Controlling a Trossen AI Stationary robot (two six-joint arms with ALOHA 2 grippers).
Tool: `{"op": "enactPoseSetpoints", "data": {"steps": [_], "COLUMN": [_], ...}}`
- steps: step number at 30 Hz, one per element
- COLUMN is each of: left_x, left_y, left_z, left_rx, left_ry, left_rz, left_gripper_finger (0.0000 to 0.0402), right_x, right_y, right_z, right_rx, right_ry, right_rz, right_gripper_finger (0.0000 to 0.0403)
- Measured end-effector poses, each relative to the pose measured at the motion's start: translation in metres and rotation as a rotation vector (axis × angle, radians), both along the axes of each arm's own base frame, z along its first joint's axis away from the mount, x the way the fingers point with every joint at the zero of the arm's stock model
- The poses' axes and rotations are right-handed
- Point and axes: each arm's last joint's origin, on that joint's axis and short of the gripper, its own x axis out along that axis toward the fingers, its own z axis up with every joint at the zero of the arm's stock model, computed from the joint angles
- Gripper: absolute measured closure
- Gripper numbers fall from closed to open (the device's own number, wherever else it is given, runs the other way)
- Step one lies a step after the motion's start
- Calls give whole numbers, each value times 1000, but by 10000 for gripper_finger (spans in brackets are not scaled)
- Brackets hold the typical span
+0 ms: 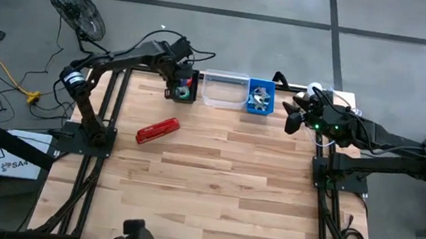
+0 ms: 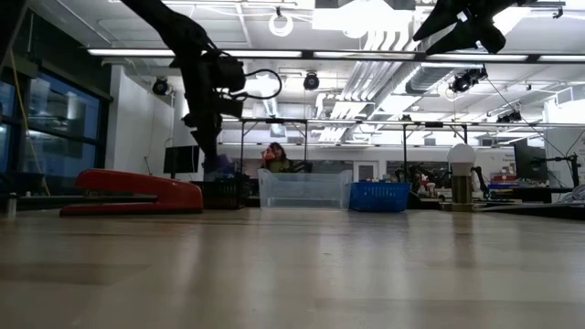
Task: Pick and place Stapler, Stapler remover, tape
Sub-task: Put the blue tape into the black bin
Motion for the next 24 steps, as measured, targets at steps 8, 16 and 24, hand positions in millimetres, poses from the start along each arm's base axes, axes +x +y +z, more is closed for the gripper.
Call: {"op": "enactPoseSetpoints", "data": {"steps": [8, 16, 24], "left_x": [-2, 3, 16], "left_y": [0, 13, 26], "left_z": [-3, -5, -3], "left_rx": [-82, -30, -66], "left_ry": [-30, -62, -9], "left_rz": [15, 49, 60], "left_gripper_finger": [377, 377, 377], "right_x": [0, 0, 0], "right_y": [0, 0, 0], "right_z": [0, 0, 0], "right_rx": [-6, -8, -8], "right_ry": [2, 2, 2], "right_rz": [-13, -17, -17], "right_gripper_finger": [186, 186, 186]}}
